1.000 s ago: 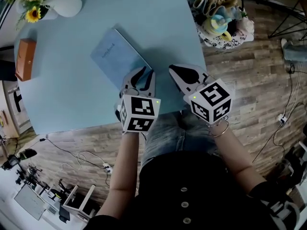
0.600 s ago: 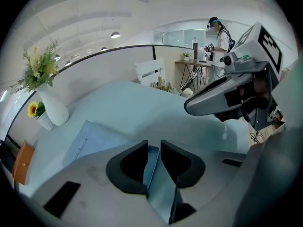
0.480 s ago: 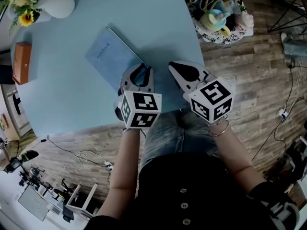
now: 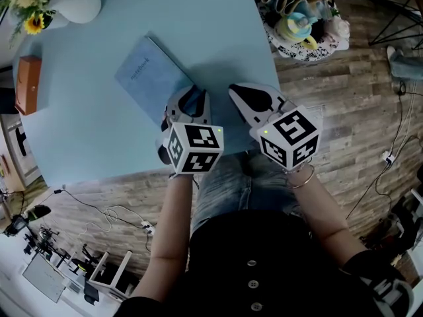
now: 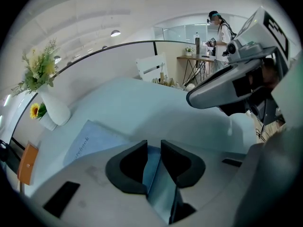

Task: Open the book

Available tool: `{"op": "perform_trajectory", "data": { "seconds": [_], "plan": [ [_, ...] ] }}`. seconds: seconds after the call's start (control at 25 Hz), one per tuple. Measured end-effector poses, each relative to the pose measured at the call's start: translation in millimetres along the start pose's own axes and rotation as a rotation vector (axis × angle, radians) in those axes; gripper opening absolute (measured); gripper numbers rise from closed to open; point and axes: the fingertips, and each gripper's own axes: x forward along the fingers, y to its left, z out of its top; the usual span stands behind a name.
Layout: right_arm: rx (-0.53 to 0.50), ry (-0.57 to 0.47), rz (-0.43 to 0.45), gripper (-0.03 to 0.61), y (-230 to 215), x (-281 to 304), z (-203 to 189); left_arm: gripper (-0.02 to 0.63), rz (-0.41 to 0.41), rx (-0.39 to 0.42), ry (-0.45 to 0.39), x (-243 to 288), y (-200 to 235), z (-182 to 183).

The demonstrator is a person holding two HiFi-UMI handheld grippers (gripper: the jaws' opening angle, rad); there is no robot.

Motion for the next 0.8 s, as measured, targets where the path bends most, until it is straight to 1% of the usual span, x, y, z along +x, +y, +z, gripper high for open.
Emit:
{"op": "perform_trajectory", "data": {
  "seconds": [0.16,0.44,0.64,0.8],
  "plan": [
    [-0.006,0.005,0.007,0.002,-0.4,0.9,1.5,0.086,0.013,0.014,0.012,2.4,-1.4,0.0],
    [-0.015,0.008,0.019,0.003,2.5,5.1,4.5,0.086,0.037,-0.015,-0.014,3.4,1.1,-0.5],
    [-0.026,0.024,0.021,0.002,3.6,6.1,-0.6,0.086,0.026,-0.032,-0.009,3.5,1.8,-0.1],
    [-0.023,0.032,0.029,0.002,5.7,6.1,-3.9,0.084,0.038,-0.006,-0.003,4.0,1.6,-0.2]
  ]
}}
